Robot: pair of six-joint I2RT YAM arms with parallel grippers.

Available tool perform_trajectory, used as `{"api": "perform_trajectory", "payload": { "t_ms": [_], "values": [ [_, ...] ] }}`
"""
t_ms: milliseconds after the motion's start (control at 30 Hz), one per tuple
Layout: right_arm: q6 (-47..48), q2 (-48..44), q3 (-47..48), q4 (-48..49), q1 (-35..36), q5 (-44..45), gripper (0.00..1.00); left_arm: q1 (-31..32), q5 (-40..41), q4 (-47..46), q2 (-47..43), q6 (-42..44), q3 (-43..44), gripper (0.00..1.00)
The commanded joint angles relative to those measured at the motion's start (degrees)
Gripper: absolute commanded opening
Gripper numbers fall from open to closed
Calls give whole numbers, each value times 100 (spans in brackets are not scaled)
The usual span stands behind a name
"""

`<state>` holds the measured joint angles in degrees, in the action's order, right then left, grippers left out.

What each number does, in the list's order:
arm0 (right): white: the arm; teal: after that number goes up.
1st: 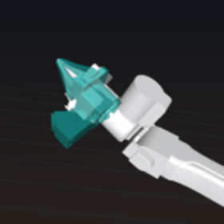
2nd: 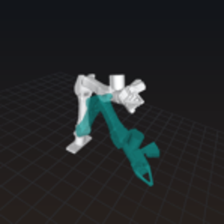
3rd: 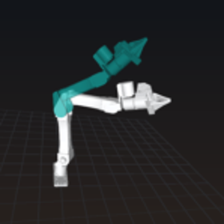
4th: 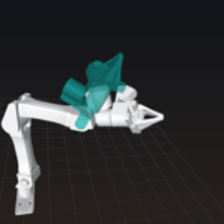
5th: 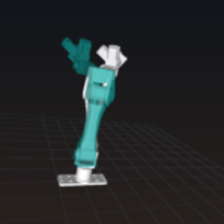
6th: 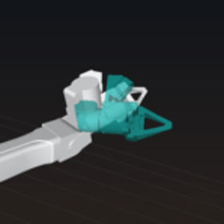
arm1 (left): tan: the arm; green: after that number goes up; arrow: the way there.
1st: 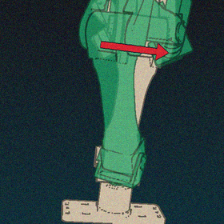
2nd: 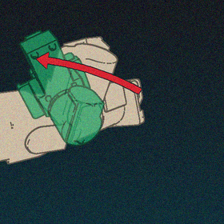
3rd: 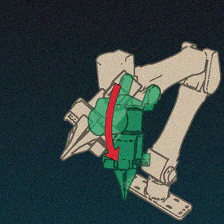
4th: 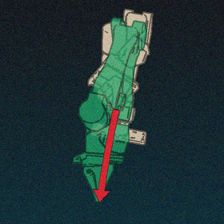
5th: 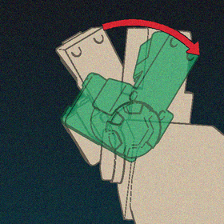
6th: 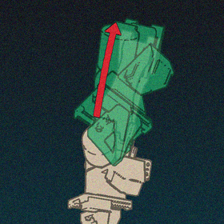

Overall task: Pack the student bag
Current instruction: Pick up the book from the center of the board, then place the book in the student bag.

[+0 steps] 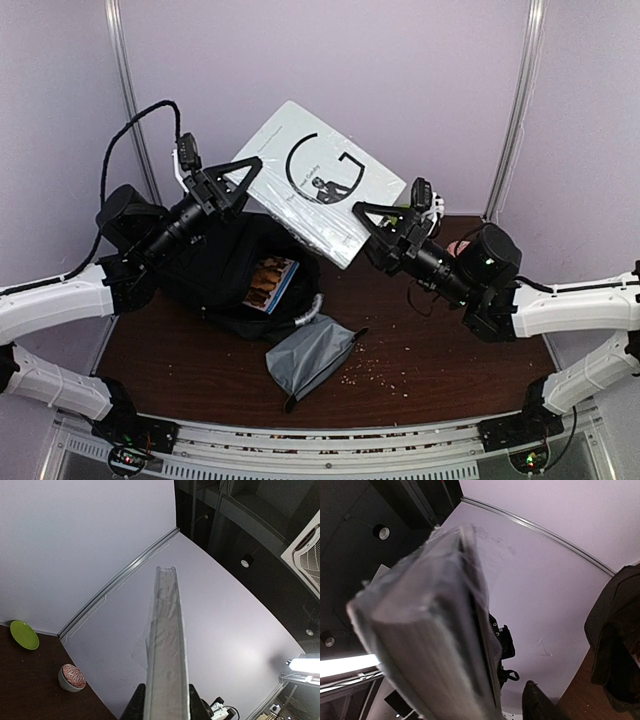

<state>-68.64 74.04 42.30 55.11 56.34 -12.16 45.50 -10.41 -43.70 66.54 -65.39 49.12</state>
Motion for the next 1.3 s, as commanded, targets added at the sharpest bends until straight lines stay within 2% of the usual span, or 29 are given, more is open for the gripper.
{"api": "perform_trajectory", "payload": {
  "t_ms": [0,133,167,233,367,400,500,633,700,767,867,933,1167,1267],
  "values": [
    [-152,5,247,510,-21,-249,40,34,295,-1180,-156,-186,72,0],
    [-42,-100,244,411,-16,-288,20,31,329,-956,-197,-64,71,2],
    [8,-141,247,341,-24,-291,14,34,339,-845,-207,-12,79,11],
    [138,-256,255,125,-19,-281,1,23,362,-537,-273,107,88,38],
    [512,-570,310,-476,-50,-229,0,21,461,588,-612,574,76,93],
    [662,-690,324,-705,-72,-207,0,21,540,1108,-832,848,109,97],
    [1252,-1195,369,-1777,-196,-7,0,21,1170,3365,-1355,1815,481,98],
    [2439,-1993,672,-4324,-246,1153,0,43,2386,6617,-1400,3320,1359,98],
    [2746,-2246,668,-5161,-279,1629,0,106,2846,7709,-1134,3741,1707,98],
    [2822,-2481,487,-5572,-347,1875,0,380,3549,8580,-700,3981,2037,98],
    [2630,-2783,72,-5756,-513,1958,0,1018,4466,9408,86,4294,2537,98],
    [2373,-2906,-303,-5675,-576,1921,0,1234,4731,9585,656,4489,2704,98],
    [1856,-2843,-900,-5293,-632,1707,0,1304,5067,9898,1914,4762,3270,98],
    [1800,-2725,-922,-5168,-628,1663,0,1304,5489,10115,2529,4807,3531,98]
  ]
}}
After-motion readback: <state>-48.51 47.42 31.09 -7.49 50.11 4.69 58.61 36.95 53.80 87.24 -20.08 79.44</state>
